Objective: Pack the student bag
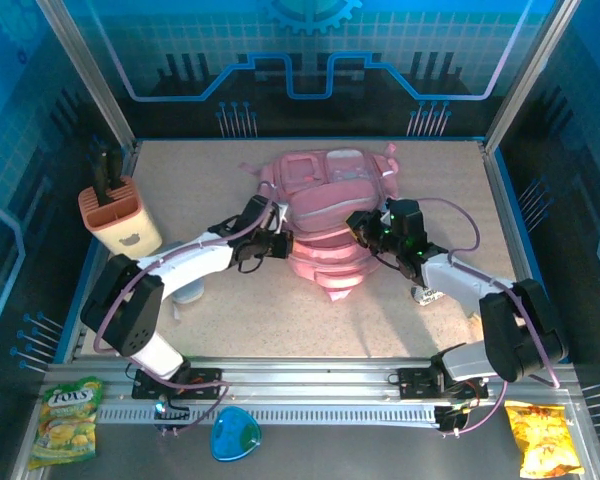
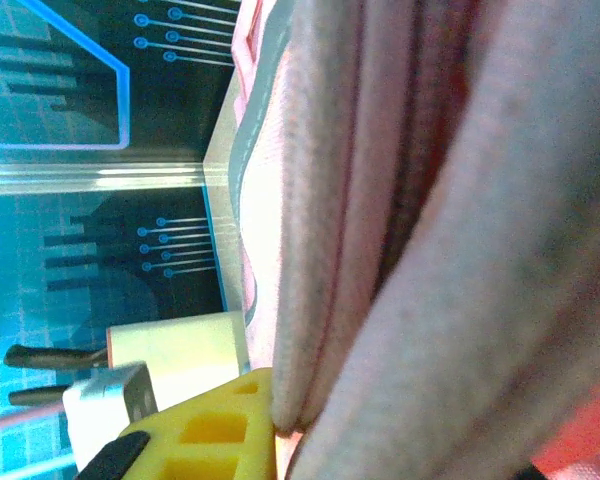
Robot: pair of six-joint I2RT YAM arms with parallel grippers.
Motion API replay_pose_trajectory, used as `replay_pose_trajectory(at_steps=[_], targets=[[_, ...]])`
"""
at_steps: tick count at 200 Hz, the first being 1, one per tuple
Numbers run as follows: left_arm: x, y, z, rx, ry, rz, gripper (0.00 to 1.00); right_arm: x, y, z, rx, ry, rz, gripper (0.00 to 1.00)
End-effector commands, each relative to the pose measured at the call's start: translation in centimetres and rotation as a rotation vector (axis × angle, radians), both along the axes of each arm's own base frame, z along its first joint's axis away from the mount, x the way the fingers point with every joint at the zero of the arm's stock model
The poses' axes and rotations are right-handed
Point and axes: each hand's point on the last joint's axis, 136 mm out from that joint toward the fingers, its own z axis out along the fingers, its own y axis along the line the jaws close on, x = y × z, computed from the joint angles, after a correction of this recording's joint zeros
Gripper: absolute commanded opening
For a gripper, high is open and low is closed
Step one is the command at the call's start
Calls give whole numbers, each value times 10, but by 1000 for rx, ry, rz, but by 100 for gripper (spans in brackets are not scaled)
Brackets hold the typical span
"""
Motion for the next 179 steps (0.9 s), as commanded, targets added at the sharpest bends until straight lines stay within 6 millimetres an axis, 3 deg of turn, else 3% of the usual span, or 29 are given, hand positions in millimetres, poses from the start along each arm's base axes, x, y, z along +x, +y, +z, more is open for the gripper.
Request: replay_pose_trajectory(at_steps=[1, 69, 98, 114, 143, 179], targets=[[19, 31, -5, 45, 32, 123, 0, 12, -14, 25, -40, -88, -18, 18], [94, 37, 15, 66, -49, 67, 3, 10, 2, 31, -24, -97, 94, 19], [112, 51, 7, 206, -74, 9, 8, 8, 4, 28, -34, -94, 120, 18], [110, 51, 1, 246, -75, -67, 8, 8, 1, 28, -40, -97, 123, 18], [90, 38, -5, 243, -88, -256, 4, 5, -7, 23, -61, -70, 124, 15], [61, 18, 13, 133, -130, -423, 1, 5, -26, 26, -105, -69, 117, 12]])
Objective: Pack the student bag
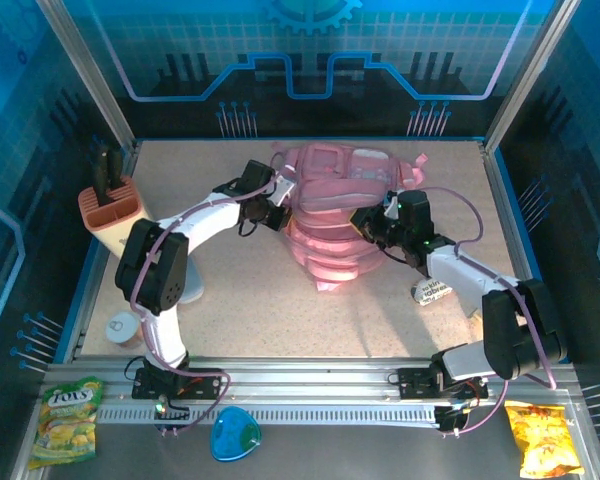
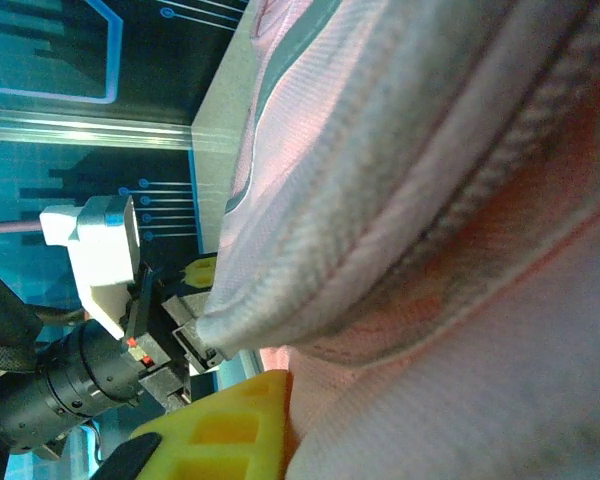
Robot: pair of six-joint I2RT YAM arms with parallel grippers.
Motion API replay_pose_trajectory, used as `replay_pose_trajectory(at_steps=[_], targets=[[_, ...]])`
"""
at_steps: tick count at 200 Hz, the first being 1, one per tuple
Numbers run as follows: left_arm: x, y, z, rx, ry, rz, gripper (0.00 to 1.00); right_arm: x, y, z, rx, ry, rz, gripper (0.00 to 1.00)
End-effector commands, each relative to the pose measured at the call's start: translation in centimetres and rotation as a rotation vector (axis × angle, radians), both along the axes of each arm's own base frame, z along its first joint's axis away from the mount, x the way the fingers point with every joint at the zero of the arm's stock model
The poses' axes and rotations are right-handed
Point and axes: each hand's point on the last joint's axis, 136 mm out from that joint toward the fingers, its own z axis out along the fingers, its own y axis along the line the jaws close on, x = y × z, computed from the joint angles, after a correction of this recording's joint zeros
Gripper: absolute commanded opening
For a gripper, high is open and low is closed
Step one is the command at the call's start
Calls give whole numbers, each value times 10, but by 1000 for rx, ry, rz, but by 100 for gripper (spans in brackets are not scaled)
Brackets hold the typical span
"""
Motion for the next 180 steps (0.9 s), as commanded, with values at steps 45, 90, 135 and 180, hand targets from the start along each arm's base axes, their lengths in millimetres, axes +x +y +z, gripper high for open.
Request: replay_pose_trajectory(at_steps=[45, 90, 135, 180], targets=[[-46, -23, 32, -235, 7, -187, 0, 1, -32, 21, 0, -42, -68, 26], [-67, -44, 30, -260, 18, -241, 0, -4, -33, 15, 46, -21, -149, 44], [-69, -47, 30, -264, 22, -255, 0, -6, -24, 9, 23, 2, -168, 51], [-68, -48, 29, -266, 24, -258, 0, -1, -15, -1, 3, 41, -207, 49]])
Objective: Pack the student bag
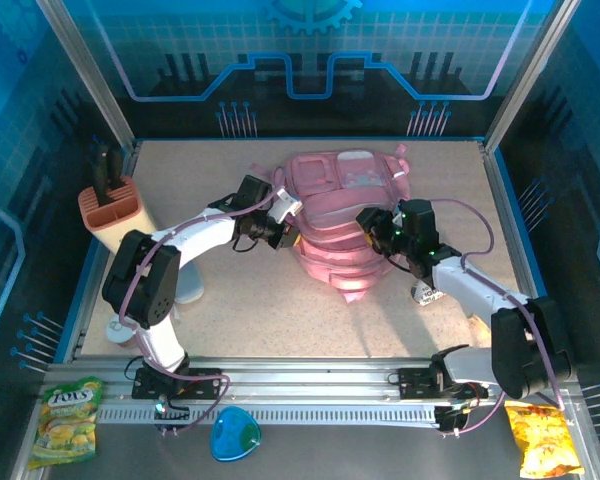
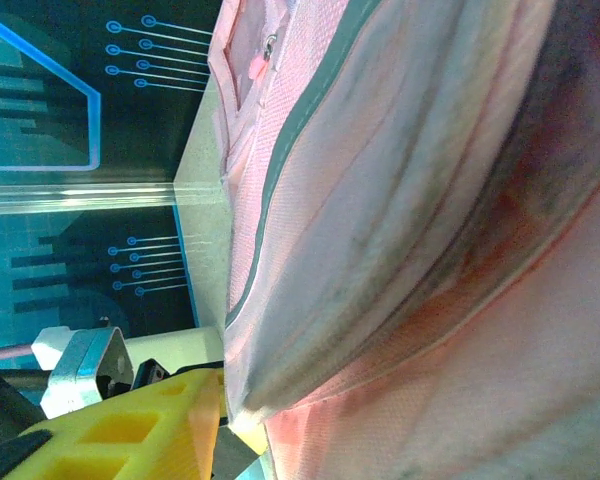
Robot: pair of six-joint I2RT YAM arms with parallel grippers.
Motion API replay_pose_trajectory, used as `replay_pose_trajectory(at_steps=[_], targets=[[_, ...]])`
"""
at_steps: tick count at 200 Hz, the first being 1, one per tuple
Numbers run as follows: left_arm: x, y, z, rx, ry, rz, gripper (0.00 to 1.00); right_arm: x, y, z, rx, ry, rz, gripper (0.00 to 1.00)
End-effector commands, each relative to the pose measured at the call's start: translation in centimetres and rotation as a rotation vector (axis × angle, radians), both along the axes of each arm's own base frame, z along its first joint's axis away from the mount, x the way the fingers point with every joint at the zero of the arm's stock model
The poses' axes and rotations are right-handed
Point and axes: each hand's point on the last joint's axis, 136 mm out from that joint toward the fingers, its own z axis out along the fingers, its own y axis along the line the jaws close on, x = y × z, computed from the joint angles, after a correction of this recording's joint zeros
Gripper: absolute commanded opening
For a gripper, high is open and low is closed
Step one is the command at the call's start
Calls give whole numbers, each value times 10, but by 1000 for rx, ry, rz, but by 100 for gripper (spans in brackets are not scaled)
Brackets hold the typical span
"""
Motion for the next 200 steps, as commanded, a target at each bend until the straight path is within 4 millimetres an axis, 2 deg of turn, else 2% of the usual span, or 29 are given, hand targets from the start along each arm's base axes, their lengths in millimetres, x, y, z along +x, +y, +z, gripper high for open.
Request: replay_pose_trajectory(at_steps=[1, 27, 61, 84, 114, 163, 200], targets=[[-7, -11, 22, -70, -32, -53, 0, 10, 4, 4, -2, -7, -44, 49], [-5, -8, 19, -50, -42, -46, 0, 17, 9, 5, -10, -5, -39, 45], [1, 4, 14, 6, -69, -15, 0, 18, 9, 7, -44, -4, -15, 23], [12, 20, 13, 13, -59, 24, 0, 14, 3, 10, -81, -4, 16, 15], [26, 30, 17, -33, -36, 48, 1, 8, -6, 13, -95, -4, 44, 11], [62, 34, 14, -40, 7, 109, 2, 1, 1, 14, -91, -5, 127, 10], [98, 47, 13, 13, 4, 254, 12, -2, 5, 15, -81, -16, 157, 10]])
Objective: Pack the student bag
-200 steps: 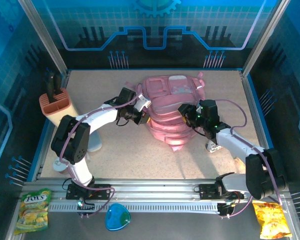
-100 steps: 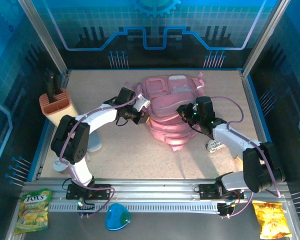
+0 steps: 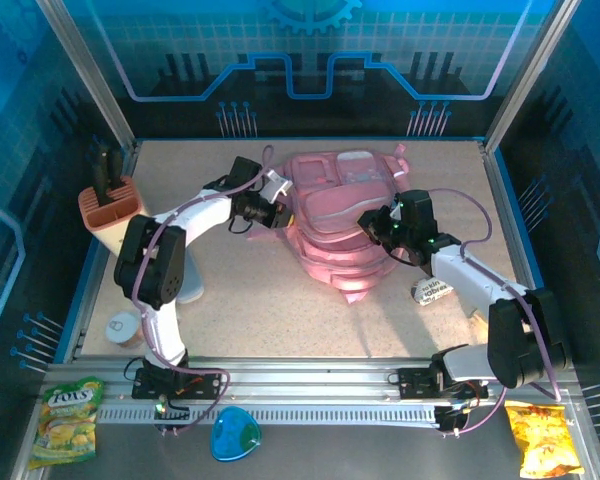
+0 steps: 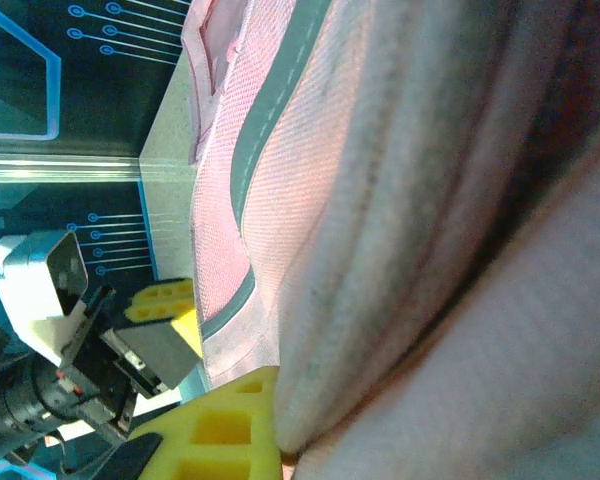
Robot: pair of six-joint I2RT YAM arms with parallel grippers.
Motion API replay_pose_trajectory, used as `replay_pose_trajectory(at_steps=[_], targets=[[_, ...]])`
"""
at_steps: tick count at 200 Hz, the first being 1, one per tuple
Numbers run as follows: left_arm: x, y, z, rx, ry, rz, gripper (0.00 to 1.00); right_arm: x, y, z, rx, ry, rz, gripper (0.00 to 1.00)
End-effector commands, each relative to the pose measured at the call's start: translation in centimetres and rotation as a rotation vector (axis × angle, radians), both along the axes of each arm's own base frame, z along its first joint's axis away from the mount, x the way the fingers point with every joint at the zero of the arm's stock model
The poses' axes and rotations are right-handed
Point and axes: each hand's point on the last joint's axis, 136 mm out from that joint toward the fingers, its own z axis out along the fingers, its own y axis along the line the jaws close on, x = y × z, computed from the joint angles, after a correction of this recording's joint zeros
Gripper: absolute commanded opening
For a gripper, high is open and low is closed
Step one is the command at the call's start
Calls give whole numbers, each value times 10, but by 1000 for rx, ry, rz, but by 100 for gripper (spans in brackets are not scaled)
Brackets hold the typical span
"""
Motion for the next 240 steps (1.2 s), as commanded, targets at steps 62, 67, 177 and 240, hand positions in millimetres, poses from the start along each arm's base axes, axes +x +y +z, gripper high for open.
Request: replay_pose_trajectory(at_steps=[62, 67, 177, 240], targets=[[45, 62, 28, 102, -75, 471, 39, -12, 3, 13, -23, -55, 84, 27], [41, 66, 30, 108, -70, 502, 41, -13, 1, 14, -32, -59, 81, 31], [-115, 204, -15, 438, 127, 1118, 87, -40, -60, 32, -411, -112, -10, 95], [-138, 250, -29, 511, 166, 1292, 96, -36, -55, 44, -421, -149, 2, 100]])
